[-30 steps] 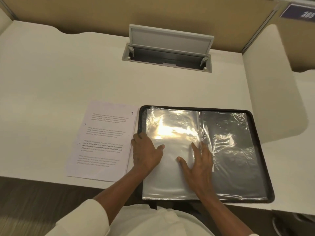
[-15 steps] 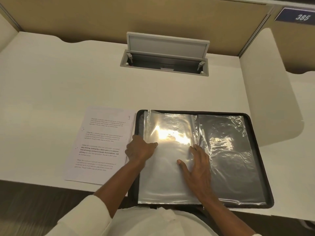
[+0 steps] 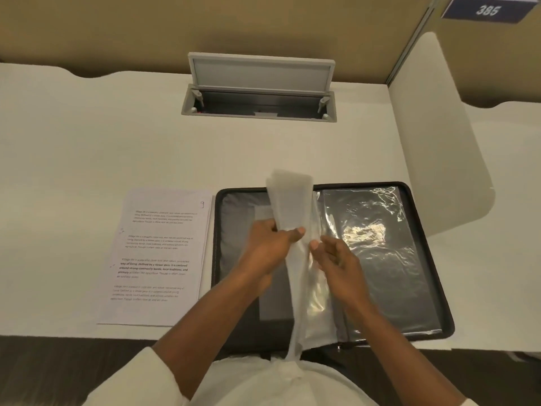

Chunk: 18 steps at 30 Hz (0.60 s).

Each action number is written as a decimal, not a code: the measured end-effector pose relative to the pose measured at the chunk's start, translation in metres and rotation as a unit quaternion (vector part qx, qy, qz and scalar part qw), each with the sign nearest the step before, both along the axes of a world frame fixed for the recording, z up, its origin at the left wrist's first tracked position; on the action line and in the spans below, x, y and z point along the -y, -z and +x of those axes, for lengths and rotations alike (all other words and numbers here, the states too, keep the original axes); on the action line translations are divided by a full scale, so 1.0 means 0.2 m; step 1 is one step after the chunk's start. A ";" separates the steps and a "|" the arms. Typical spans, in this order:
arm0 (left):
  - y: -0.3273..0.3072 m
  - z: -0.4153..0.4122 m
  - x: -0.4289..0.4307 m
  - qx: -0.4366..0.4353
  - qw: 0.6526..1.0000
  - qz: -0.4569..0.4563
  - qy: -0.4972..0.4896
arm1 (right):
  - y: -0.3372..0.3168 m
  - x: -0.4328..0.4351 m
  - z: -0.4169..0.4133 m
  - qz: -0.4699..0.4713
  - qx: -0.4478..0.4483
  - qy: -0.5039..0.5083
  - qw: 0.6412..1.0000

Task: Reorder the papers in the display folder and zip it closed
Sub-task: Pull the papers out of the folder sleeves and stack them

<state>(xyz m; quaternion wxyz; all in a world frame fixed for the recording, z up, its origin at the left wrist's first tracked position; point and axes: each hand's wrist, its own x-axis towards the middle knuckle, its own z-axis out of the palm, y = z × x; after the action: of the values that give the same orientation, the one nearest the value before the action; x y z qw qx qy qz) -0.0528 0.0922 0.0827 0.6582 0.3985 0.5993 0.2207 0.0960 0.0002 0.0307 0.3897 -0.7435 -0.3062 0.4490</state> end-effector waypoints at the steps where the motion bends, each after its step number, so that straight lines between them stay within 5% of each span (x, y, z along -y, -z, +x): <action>1: -0.02 0.05 -0.01 0.012 1.000 -0.001 0.008 | -0.06 -0.01 0.01 0.002 -0.047 0.012 0.999; 5: -0.09 0.27 -0.02 0.037 0.998 0.001 0.048 | -0.27 0.02 0.10 0.028 -0.119 0.013 0.992; 18: -0.07 0.79 0.08 -0.098 0.963 0.183 0.172 | -0.41 0.13 0.55 -0.111 0.113 -0.126 0.979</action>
<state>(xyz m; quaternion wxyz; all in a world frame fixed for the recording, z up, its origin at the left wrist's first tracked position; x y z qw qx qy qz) 0.1051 0.0761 0.0959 0.5406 0.6288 0.5325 0.1695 0.2062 -0.0255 0.1122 0.2075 -0.7837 -0.3877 0.4387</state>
